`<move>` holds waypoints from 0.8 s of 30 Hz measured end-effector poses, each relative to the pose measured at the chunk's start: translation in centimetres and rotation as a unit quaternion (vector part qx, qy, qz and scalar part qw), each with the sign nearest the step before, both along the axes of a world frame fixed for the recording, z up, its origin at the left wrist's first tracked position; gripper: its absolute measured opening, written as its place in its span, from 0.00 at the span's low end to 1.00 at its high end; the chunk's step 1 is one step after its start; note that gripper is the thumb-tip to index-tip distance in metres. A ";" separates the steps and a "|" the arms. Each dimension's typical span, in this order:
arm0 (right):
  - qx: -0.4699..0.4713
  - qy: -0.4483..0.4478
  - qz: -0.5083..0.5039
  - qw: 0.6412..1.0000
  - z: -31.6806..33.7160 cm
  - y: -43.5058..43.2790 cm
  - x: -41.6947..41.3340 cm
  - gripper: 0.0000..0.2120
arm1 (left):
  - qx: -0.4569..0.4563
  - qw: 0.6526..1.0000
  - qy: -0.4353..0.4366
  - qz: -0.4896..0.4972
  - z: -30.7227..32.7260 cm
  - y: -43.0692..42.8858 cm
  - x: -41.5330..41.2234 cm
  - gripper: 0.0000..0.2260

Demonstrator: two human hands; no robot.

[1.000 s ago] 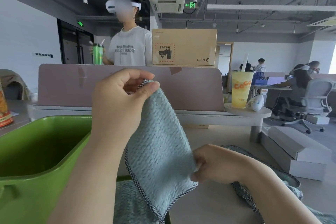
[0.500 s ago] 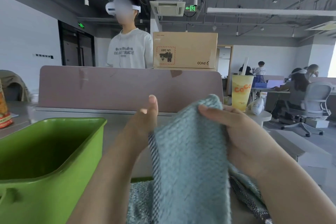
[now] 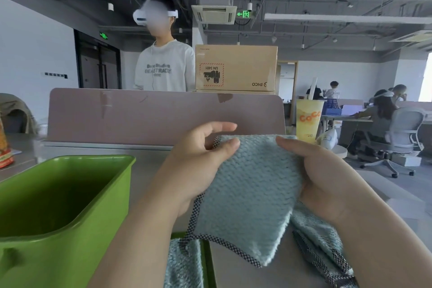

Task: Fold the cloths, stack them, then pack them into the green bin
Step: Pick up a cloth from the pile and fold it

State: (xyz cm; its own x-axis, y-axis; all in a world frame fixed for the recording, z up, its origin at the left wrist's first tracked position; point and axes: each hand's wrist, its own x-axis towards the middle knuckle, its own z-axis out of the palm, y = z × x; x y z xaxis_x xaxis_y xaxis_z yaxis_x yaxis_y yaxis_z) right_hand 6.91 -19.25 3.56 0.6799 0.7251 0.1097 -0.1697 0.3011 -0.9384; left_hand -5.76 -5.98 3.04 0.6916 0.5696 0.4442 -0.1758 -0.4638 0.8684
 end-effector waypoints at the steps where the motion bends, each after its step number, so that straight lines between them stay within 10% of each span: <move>1: -0.004 -0.012 -0.004 1.000 -0.1 0.1 0.2 0.08 | -0.005 1.000 -0.012 0.022 0.1 0.0 0.1 0.07; 16: 0.047 -0.060 -0.070 0.995 -0.8 0.9 -0.4 0.05 | -0.006 0.982 -0.112 0.155 0.0 0.2 0.6 0.03; 24: -0.076 -0.268 -0.094 0.956 -1.0 0.1 0.4 0.19 | 0.054 0.985 -0.069 0.147 0.1 0.8 -0.3 0.06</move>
State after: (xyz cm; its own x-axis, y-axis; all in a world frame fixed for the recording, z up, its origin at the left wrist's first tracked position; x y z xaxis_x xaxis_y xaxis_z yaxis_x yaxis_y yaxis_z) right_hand 7.35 -19.14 2.51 0.6760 0.6303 0.3817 0.3916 0.1315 -0.9107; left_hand -6.01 -5.21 3.10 0.4334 0.6802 0.5912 -0.1330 -0.6005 0.7885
